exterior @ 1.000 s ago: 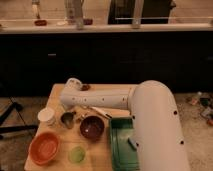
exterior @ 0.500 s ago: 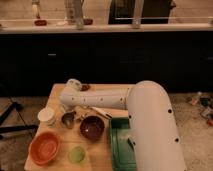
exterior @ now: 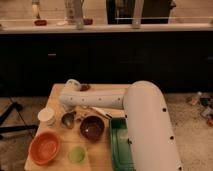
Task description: Wipe red bowl with eraser
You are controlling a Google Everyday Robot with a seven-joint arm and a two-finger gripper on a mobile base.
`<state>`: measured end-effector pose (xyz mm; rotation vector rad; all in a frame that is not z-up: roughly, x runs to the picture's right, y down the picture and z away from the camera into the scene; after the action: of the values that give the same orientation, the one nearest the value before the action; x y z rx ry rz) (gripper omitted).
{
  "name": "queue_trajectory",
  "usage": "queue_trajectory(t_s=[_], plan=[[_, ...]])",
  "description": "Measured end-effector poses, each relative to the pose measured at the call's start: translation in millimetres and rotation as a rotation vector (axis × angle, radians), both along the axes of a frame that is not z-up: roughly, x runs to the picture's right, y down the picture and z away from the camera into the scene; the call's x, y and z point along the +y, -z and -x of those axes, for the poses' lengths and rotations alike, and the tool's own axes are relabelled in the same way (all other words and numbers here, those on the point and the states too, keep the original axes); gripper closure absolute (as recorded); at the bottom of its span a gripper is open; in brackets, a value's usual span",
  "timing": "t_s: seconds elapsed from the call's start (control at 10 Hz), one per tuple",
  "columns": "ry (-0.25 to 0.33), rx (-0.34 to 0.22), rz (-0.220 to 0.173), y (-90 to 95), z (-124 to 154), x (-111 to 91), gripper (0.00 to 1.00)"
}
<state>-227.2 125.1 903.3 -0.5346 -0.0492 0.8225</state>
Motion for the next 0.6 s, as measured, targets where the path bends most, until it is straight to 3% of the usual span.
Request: queue_trajectory(t_s=[0.3,0.6], plan=[[0.009,0.009,0.018,-6.0,3.1,5.4,0.23],[0.019,0.018,0.031,-10.5,5.0,9.5,0.22]])
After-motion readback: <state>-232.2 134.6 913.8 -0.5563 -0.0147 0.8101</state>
